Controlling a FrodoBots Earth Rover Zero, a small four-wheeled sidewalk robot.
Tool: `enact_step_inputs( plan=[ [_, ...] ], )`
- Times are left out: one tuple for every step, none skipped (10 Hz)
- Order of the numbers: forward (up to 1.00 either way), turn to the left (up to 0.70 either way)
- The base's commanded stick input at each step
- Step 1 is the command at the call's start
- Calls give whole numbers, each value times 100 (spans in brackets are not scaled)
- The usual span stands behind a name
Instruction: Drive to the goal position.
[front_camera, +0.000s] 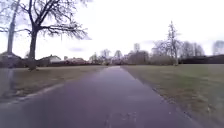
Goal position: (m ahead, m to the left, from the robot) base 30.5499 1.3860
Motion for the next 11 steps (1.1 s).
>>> enact_step_inputs(
  plan=[
    [100,0],
    [100,0],
    [100,0],
    [100,0],
    [100,0],
    [100,0],
    [100,0],
    [100,0],
    [100,0],
    [100,0],
    [100,0]
  ],
)
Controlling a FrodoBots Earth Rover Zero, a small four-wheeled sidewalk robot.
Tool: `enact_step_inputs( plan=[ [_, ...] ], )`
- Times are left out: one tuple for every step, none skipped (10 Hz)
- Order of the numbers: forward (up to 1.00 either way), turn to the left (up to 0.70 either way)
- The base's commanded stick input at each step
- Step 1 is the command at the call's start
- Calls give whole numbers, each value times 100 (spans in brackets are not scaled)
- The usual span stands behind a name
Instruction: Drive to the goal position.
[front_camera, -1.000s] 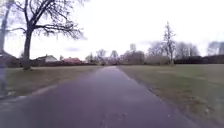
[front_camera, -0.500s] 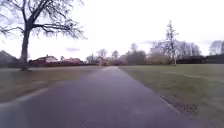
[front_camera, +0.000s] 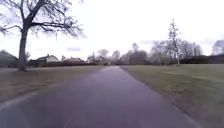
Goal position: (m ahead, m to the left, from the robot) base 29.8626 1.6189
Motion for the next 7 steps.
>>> enact_step_inputs(
  plan=[
    [100,0],
    [100,0],
    [100,0],
    [100,0],
    [100,0],
    [100,0],
    [100,0]
  ],
)
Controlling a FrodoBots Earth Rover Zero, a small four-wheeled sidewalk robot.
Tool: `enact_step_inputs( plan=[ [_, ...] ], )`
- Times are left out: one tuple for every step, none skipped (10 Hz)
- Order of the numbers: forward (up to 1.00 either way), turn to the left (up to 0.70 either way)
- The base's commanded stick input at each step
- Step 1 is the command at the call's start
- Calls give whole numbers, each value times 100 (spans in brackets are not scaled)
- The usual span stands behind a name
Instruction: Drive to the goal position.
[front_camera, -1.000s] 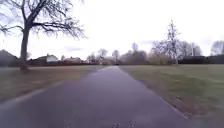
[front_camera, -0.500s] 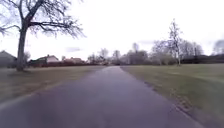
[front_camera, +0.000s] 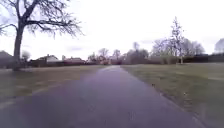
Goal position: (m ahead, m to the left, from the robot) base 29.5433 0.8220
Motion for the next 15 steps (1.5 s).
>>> enact_step_inputs(
  plan=[
    [100,0],
    [100,0],
    [100,0],
    [100,0],
    [100,0],
    [100,0],
    [100,0],
    [100,0],
    [100,0],
    [100,0],
    [100,0],
    [100,0],
    [100,0],
    [100,0],
    [100,-8]
  ],
)
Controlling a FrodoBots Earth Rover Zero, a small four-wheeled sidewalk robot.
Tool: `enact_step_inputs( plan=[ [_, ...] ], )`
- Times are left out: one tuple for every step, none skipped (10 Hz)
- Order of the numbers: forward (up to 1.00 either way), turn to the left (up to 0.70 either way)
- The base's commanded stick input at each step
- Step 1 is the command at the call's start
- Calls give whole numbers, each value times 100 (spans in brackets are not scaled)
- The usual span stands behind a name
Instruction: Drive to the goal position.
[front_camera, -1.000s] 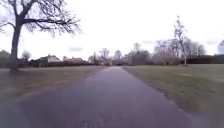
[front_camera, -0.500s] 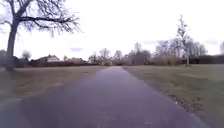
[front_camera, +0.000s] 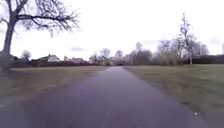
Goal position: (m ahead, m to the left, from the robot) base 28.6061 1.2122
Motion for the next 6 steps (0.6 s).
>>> enact_step_inputs(
  plan=[
    [100,-39],
    [100,-40],
    [100,0],
    [100,0],
    [100,0],
    [100,0]
  ],
)
